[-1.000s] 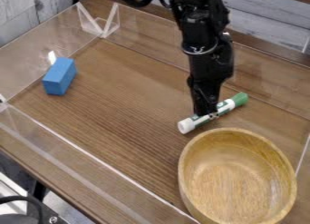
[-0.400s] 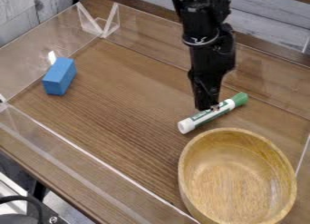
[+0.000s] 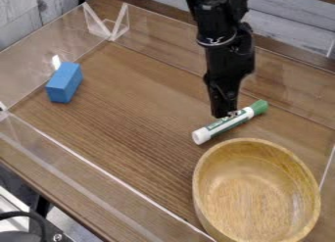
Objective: Remove the green marker from inside the brown bowl and put it on the table
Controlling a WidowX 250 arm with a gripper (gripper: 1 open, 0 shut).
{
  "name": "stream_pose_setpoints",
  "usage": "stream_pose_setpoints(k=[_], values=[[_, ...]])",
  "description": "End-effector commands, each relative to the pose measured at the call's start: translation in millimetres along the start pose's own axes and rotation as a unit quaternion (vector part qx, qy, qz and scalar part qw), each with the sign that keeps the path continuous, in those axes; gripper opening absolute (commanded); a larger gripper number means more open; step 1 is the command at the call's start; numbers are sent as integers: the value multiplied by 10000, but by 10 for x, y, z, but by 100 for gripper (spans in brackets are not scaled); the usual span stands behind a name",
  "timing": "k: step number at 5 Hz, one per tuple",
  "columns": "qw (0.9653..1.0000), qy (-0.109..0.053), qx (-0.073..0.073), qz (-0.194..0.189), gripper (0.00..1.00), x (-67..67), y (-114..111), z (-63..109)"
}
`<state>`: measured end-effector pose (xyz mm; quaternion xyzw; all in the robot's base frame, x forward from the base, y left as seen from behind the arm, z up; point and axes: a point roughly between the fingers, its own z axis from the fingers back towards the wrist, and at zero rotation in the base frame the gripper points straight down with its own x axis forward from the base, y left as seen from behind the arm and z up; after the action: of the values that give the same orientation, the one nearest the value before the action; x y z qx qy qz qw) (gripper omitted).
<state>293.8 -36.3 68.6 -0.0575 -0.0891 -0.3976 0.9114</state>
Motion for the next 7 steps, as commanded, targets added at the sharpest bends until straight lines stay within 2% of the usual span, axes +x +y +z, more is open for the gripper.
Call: stream_pose_setpoints(k=[1,7], values=[[9988,-375,313,-56,0,123,89,273],[9982,-537,-15,-262,0,135,77,222]])
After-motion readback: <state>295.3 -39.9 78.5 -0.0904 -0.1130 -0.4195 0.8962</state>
